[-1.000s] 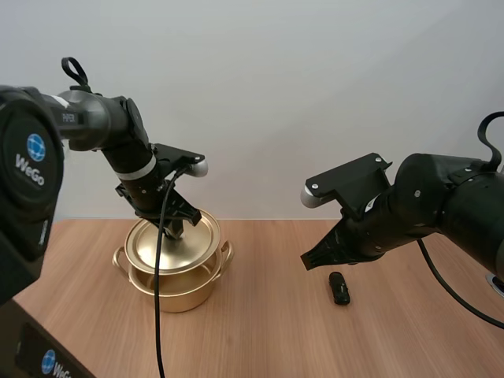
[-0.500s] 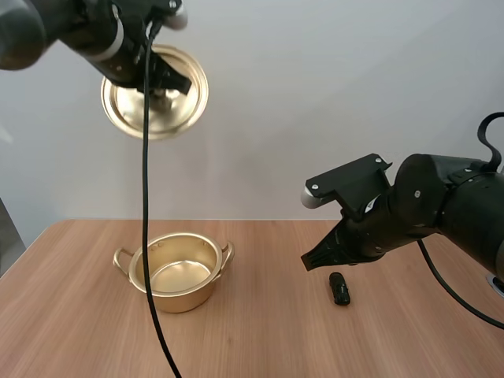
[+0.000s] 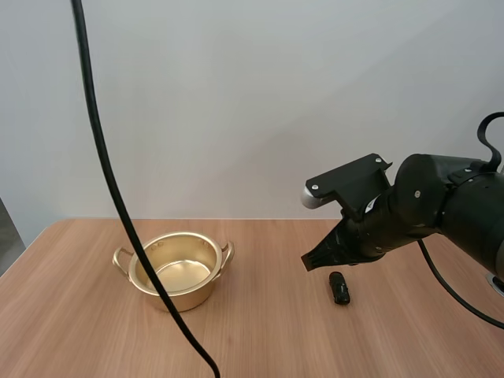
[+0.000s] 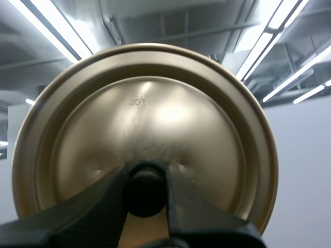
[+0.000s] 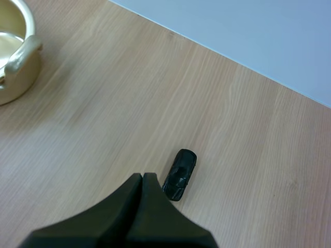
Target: Open the pot, put the car inside, and close it
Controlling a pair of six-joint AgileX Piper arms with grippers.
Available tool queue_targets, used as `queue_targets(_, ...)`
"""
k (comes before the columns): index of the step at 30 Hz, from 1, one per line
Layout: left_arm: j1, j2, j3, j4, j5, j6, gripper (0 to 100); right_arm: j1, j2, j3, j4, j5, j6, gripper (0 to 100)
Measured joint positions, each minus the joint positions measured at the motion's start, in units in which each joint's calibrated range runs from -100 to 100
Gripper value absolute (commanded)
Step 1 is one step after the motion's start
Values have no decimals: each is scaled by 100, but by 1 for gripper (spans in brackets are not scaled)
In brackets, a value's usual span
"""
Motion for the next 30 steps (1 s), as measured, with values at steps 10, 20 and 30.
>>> queue_targets(10, 0, -330, -545, -154, 475, -11, 0, 0, 66, 0, -247, -727, 141, 0)
queue_targets(20, 0, -514, -545, -154, 1056, -11, 0, 0, 1606, -380, -1006, -2156, 684, 0)
queue_targets(30, 0, -539, -545, -154, 1109, -11, 0, 0, 2091, -618, -1306, -1928, 911, 0)
